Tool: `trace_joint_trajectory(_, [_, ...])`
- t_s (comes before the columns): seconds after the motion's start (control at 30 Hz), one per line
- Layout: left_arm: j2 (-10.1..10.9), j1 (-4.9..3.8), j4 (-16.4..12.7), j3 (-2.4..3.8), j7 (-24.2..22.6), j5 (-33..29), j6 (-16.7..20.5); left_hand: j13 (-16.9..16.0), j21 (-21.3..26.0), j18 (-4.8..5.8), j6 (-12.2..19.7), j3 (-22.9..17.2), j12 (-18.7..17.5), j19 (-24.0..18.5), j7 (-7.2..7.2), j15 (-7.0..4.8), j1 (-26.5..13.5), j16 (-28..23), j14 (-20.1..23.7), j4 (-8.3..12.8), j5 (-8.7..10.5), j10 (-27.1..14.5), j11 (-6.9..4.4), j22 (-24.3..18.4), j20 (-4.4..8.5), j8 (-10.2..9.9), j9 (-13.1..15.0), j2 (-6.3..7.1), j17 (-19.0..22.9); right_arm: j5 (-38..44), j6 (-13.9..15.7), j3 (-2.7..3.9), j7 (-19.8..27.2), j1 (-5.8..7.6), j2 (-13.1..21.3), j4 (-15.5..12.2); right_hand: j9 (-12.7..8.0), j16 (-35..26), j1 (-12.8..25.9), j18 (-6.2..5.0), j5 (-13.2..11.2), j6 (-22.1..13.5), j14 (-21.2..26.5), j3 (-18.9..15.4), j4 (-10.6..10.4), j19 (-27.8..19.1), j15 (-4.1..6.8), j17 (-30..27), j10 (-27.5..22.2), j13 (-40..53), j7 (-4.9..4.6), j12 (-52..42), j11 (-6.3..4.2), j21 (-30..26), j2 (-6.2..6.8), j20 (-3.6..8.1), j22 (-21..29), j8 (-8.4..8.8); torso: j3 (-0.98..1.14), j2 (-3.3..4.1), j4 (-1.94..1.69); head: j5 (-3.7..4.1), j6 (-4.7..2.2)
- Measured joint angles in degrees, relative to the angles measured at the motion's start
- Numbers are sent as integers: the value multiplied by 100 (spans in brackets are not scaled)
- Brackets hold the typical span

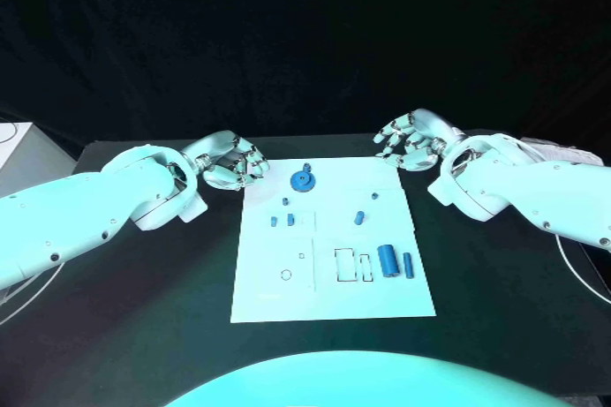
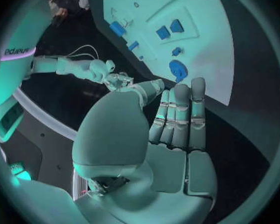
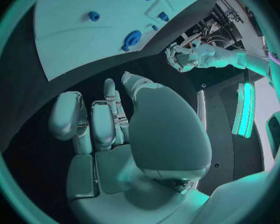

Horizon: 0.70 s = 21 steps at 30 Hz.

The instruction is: Assemble the parts on the task board

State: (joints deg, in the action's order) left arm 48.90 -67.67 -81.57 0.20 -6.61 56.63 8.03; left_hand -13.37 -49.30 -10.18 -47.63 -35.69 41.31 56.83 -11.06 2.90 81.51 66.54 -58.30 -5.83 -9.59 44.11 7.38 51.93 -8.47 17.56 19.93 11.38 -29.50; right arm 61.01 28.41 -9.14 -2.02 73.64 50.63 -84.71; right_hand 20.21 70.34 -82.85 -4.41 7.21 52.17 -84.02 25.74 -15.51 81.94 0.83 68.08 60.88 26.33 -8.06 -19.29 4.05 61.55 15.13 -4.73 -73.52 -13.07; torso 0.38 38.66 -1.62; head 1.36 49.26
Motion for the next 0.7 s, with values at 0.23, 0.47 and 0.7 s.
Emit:
trace_joint_trajectory(0.23, [224,0,-15,7,-419,-1381,-275,91,0,0,-51,-37,-61,19,33,-5,0,-27,-6,37,0,159,-20,-14,19,29,-6,0,33,1176,-209,-19,51,-113,14,-157,0,-45,-63,0,0,88,0,147,105,7,0,-19,94,-619,-13,524,30,-21,63,-7,-30,30,-4,3,3,121,-46])
trace_joint_trajectory(0.47, [335,2,-46,8,-731,-2385,-457,144,32,0,-51,-15,-121,40,33,-5,-90,-53,-6,59,1,220,-42,-23,39,55,-14,90,51,2282,-391,-36,-96,-242,12,-126,0,123,14,0,-12,141,0,133,118,187,0,118,187,-921,1,724,22,715,141,-21,-143,52,-10,3,-2,203,-83])
trace_joint_trajectory(0.7, [408,3,-7,8,-940,-2983,-561,173,33,0,-51,3,-170,40,33,-5,-102,-89,-6,78,1,229,-33,-37,39,55,-24,102,61,3084,-663,-50,-333,-326,11,-127,-21,174,75,0,-79,161,0,-128,136,187,-42,144,124,-1141,-19,870,85,852,138,-21,-143,101,2,8,-2,212,-104])
